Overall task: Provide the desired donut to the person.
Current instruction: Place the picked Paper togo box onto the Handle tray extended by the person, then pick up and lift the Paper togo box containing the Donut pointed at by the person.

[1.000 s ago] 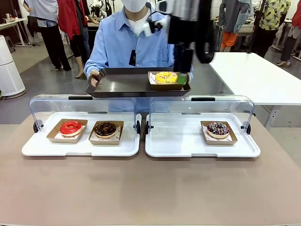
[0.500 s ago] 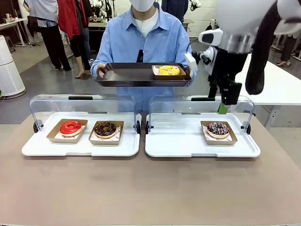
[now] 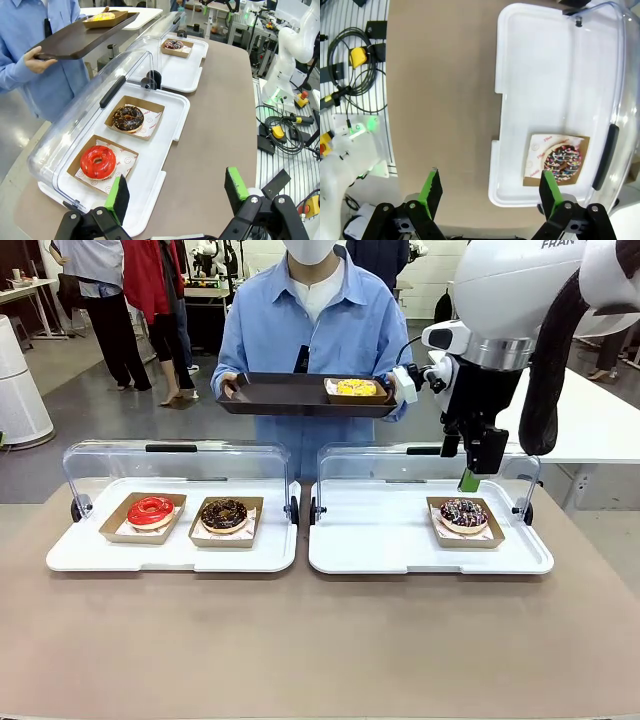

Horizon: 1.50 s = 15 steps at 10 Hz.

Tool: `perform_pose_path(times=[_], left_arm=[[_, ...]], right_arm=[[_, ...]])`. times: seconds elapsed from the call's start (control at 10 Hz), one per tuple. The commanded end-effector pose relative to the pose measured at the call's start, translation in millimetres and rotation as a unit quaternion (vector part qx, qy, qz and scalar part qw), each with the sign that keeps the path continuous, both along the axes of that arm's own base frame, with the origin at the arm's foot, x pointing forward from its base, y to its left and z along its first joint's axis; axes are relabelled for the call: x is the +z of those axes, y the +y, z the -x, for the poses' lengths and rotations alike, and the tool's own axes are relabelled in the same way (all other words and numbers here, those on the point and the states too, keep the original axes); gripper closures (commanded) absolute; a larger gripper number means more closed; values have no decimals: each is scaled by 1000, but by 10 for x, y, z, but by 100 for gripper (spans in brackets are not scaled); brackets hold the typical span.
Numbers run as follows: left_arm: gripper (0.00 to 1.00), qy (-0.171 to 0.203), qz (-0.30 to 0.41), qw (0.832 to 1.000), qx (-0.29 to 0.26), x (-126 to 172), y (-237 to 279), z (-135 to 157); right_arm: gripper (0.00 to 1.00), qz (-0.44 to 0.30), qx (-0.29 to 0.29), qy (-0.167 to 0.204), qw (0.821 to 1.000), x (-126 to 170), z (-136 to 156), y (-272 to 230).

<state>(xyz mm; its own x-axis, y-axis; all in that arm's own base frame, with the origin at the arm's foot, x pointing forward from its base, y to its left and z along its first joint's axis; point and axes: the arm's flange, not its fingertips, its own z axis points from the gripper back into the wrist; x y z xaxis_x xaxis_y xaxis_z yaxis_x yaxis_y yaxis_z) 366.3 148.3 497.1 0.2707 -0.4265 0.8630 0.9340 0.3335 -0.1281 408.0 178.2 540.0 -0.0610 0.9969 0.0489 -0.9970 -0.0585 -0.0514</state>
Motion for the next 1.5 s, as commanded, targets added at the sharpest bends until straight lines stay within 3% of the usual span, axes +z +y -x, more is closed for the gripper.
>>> perform_pose_path(times=[0.0,1.3,1.4], left_arm=[[0,-11,10,1000,-1,7,8,-3],[0,-11,10,1000,-1,7,8,-3],[0,-11,10,1000,-1,7,8,-3]], right_arm=[[0,1,2,2,1000,28,36,-19],[0,-1,1,-1,1000,24,21,4],[0,-87,6,37,996,1,30,-332]])
